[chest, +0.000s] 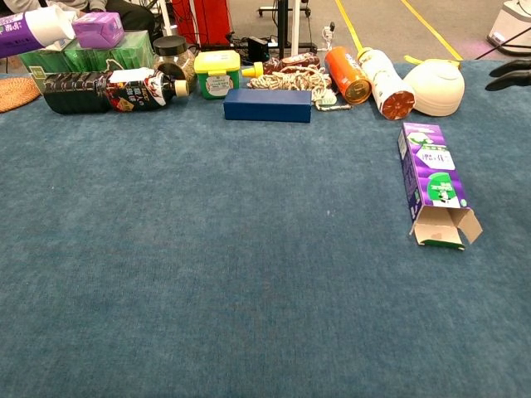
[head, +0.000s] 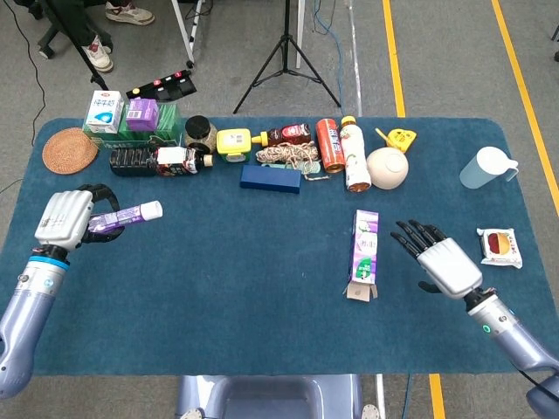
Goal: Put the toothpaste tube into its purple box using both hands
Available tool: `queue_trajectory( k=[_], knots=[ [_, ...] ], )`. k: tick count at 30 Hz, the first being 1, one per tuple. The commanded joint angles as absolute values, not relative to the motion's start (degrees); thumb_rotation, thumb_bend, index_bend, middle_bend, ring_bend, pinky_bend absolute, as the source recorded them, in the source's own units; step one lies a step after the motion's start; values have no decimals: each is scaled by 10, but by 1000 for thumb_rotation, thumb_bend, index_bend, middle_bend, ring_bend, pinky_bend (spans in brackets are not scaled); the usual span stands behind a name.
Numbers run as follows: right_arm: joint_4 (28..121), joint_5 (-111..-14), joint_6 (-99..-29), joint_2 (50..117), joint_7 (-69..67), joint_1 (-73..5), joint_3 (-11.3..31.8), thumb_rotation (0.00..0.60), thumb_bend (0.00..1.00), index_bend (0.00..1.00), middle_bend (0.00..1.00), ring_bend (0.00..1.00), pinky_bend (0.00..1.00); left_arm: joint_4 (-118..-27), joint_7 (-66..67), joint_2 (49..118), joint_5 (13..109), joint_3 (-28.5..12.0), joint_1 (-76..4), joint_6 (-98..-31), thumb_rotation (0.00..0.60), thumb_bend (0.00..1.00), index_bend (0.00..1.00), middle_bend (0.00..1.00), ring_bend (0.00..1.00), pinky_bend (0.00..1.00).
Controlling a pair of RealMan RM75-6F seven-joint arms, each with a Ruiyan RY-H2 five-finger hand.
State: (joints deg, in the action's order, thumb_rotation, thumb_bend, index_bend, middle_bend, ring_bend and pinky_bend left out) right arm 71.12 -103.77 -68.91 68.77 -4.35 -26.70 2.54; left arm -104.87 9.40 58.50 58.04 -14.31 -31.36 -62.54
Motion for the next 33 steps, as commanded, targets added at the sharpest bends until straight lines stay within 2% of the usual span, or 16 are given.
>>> queue_trajectory(
  k=[1,9,21,27,33],
  knots=[
    [622,-1080,-716,747,-61,-301,20,600,0,34,30,30,200,-1046,89,582,581,-144,-313,-624,600,265,566,399,334,614],
    [546,-1104,-692,812,-64,-359,5,600,0,31,32,42,220,-1021,62,583,579,-140,-310,-611,600,265,566,398,334,614],
    [554,-1083,-686,851,-53,-367,-18,600,0,26,24,42,222,-994,28,583,587,-138,-305,-601,600,266,566,399,334,614],
    [592,-1054,-675,880,-39,-376,-3,600,0,26,20,39,223,-990,16,585,588,-138,-304,-598,600,265,566,399,334,614],
    [592,-1008,-624,947,16,-400,28,600,0,26,19,37,223,-979,6,586,587,-138,-303,-592,600,265,566,398,334,614]
  ],
)
